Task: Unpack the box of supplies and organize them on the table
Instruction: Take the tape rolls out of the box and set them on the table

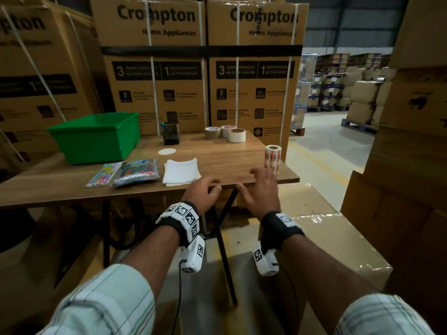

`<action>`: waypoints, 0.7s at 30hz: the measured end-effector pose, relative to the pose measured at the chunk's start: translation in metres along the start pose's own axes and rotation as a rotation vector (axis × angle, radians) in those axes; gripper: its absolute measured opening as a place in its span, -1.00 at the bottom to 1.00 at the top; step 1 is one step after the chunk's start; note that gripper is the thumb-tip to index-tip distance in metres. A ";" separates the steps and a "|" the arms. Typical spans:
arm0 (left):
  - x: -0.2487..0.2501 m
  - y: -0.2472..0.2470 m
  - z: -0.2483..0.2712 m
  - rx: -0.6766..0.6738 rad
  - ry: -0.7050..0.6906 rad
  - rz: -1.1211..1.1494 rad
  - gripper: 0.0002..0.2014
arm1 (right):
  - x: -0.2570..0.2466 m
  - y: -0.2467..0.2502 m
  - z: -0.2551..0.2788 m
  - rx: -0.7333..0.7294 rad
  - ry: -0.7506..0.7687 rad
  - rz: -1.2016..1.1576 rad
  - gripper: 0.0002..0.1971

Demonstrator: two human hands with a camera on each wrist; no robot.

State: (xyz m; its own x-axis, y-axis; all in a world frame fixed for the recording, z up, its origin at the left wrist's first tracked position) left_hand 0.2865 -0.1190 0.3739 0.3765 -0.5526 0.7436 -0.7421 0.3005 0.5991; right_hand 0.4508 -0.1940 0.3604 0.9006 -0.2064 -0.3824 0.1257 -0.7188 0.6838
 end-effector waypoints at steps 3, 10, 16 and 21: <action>-0.026 0.018 0.033 0.016 0.055 -0.013 -0.81 | -0.053 -0.022 0.039 -0.127 0.191 -0.036 -0.77; -0.134 0.057 0.107 -0.050 0.340 -0.061 -0.86 | -0.142 -0.114 0.115 -0.659 0.443 0.010 -0.80; -0.218 0.068 0.150 -0.012 0.452 0.109 -0.87 | -0.185 -0.191 0.166 -0.910 0.531 0.051 -0.82; -0.320 0.066 0.210 -0.027 0.655 0.169 -0.78 | -0.195 -0.278 0.241 -1.171 0.513 0.034 -0.81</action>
State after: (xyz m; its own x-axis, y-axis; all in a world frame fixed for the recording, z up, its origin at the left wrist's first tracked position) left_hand 0.0005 -0.0850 0.1130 0.5210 0.0865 0.8492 -0.8096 0.3654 0.4595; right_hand 0.1402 -0.1134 0.0951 0.9342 0.2540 -0.2504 0.1536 0.3471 0.9252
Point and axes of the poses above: each hand's wrist, its own z-axis away from the middle knuckle, its own y-axis out of the back of the hand, x = y × z, the point moved 8 cm from there along -z, towards the middle knuckle, and after that the axes turned 12 degrees about z, right-handed, at the moved point
